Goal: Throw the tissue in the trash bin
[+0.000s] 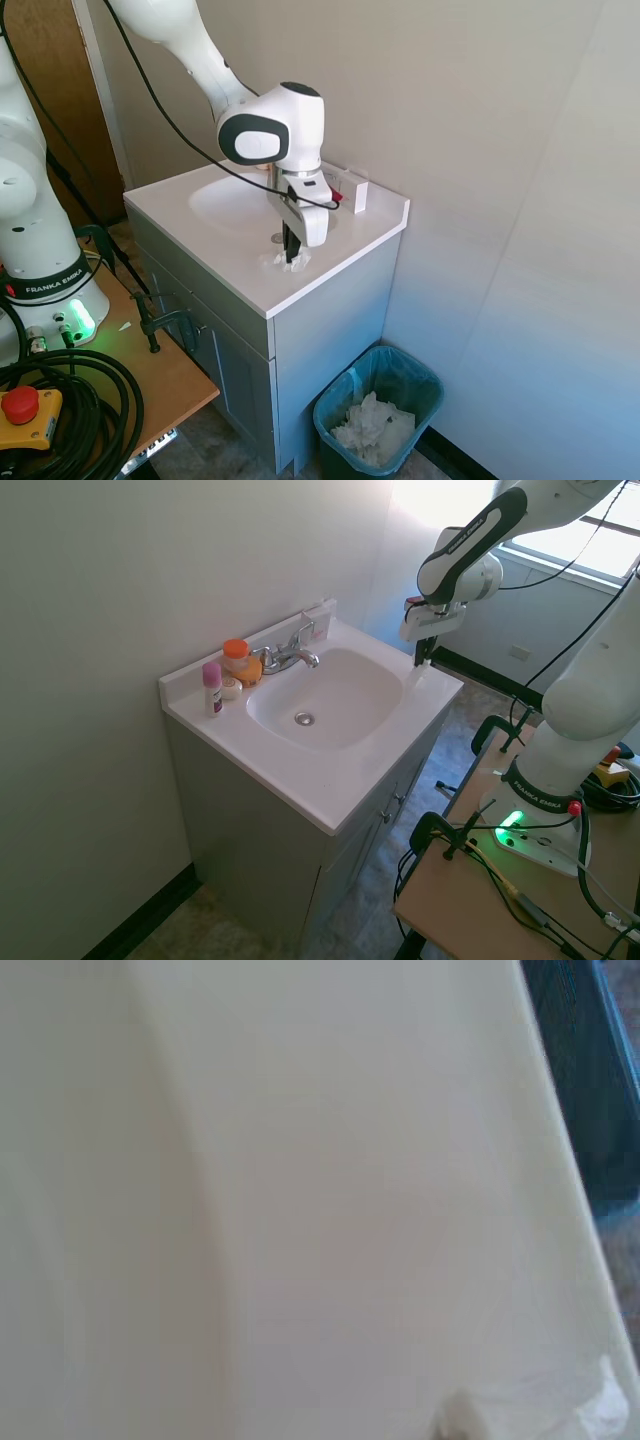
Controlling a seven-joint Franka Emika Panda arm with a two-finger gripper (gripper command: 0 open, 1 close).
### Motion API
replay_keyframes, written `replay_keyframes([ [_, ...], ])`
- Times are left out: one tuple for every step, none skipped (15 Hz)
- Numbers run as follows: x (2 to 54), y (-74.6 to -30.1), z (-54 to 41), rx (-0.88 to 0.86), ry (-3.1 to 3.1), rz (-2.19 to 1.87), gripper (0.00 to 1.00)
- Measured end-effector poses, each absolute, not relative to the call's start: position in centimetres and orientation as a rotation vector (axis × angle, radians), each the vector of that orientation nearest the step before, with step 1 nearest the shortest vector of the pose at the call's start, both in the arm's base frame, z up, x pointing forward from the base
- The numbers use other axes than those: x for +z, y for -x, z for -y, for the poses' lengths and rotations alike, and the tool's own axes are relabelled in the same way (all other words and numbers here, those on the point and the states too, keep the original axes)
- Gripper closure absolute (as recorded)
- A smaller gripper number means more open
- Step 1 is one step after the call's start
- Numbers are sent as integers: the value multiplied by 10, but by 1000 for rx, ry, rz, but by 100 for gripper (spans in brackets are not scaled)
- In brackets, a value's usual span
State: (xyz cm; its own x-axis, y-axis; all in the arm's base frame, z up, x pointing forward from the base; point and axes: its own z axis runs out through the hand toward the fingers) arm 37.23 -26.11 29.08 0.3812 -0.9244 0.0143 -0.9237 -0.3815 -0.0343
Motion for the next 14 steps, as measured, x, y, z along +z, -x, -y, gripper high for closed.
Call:
replay_keyframes([
  [315,-372,270,-107,2549,-1755,100],
  [332,-371,282,-157,2499,-1789,100],
  [348,-371,301,-207,2436,-1841,100],
  [359,-371,326,-251,2366,-1905,100],
  [362,-371,353,-276,2299,-1971,100],
  [359,-375,378,-286,2246,-2033,100],
  [349,-383,397,-277,2215,-2078,100],
  [335,-394,410,-261,2202,-2108,100],
  [318,-406,421,-234,2200,-2133,100],
  [298,-417,430,-195,2201,-2156,100],
  [277,-426,440,-151,2200,-2174,100],
  [259,-432,450,-104,2204,-2189,100],
  [242,-437,458,-62,2213,-2198,0],
  [232,-441,465,-31,2220,-2202,0],
])
